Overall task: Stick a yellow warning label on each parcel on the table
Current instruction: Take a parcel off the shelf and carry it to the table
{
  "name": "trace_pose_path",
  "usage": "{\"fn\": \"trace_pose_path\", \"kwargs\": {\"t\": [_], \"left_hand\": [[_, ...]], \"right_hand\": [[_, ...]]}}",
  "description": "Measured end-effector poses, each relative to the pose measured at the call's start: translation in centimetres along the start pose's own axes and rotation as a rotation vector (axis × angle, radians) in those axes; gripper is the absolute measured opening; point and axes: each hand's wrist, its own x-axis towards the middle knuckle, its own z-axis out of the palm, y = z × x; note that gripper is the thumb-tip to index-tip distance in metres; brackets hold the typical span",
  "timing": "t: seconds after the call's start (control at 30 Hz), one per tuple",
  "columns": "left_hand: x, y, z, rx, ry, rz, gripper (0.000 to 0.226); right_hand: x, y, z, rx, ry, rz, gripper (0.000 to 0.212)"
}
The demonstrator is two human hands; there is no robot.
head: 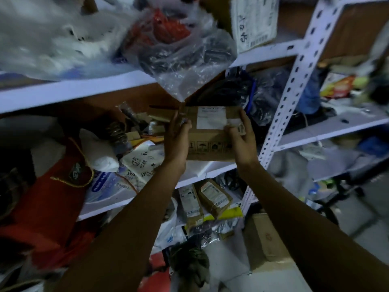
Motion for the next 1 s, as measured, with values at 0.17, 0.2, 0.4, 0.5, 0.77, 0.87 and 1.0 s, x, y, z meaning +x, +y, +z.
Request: {"fn": "trace_pose_path", "kwargs": {"t": [0.17,0.2,0.4,0.5,0.77,0.87,1.0], "left_hand": [[-2.6,-1.4,0.4,-0.01,-0.21,-0.038,0.049],[-3.4,-1.6,0.7,-0.012,-0.261,-0.046,0.049],[-9.5,-2.5,4.7,0.025,-0.556,-0.08,0.058],[-13.9,-2.5,7.7,0.006,-0.693,-0.063,0.055],[-28.0,-2.6,14.0,0.031,-1.096,-0.091,0.066],[-34.7,-3.2,15.8,0.039,-1.243,-0.065,0.061],[-44.0,-4.0,17.6,0.083,-1.464,-0.086,0.062]], "right_hand": [[-5.9,0.3,-1.7,-0.028,0.268,0.024,0.061],[-7.3,0.2,-2.2,-0.038,0.321,0.031,0.061],[-15.6,-1.8,-6.6,-0.104,0.646,0.084,0.07],[-19.8,-2.8,-10.1,-0.123,0.796,0.069,0.063],[-32.7,-5.3,-17.6,-0.125,1.157,0.127,0.067],[-38.9,-5.7,-20.0,-0.143,1.291,0.113,0.067],[-47.3,-6.0,-23.3,-0.148,1.466,0.083,0.066]]}}
